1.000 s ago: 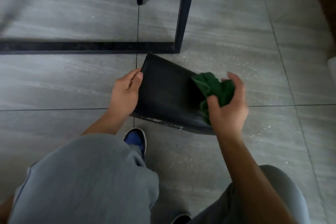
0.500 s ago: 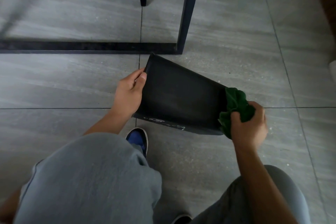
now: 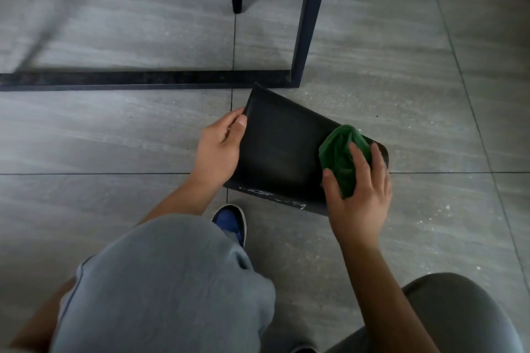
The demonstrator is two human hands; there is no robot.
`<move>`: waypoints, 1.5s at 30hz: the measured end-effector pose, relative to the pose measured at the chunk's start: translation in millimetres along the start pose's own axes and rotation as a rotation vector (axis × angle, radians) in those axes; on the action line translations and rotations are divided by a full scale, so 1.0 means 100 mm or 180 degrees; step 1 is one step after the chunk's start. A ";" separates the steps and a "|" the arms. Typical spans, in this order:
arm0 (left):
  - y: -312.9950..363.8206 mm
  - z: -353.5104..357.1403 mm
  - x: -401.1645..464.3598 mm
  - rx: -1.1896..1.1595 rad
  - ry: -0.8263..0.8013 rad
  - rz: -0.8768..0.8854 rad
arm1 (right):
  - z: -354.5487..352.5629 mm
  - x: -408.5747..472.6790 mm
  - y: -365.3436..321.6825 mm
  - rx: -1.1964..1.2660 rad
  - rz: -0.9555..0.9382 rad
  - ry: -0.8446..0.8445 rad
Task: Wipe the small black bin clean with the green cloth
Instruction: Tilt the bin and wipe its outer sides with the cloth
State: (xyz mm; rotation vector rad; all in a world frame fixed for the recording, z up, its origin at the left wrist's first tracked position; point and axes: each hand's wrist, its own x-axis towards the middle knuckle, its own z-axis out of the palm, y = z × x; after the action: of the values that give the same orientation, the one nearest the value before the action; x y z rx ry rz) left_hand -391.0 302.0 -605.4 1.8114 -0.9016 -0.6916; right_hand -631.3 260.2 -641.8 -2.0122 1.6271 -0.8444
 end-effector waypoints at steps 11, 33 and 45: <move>-0.02 0.03 0.01 -0.0568 0.0155 -0.0276 | 0.44 0.06 -0.94 -0.0222 -0.1228 -0.0422; 0.00 -0.06 0.03 0.0072 0.0003 0.0177 | -0.41 0.49 0.02 0.0449 0.0807 0.0009; 0.03 -0.01 0.03 -0.0001 0.0099 0.0163 | 0.25 0.54 -0.50 0.0299 -0.0128 -0.0429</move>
State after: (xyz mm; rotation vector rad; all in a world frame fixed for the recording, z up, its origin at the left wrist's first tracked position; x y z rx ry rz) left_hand -389.7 299.4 -602.8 1.7878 -0.9241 -0.6296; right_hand -571.3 218.2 -616.5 -1.9971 1.4513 -0.7668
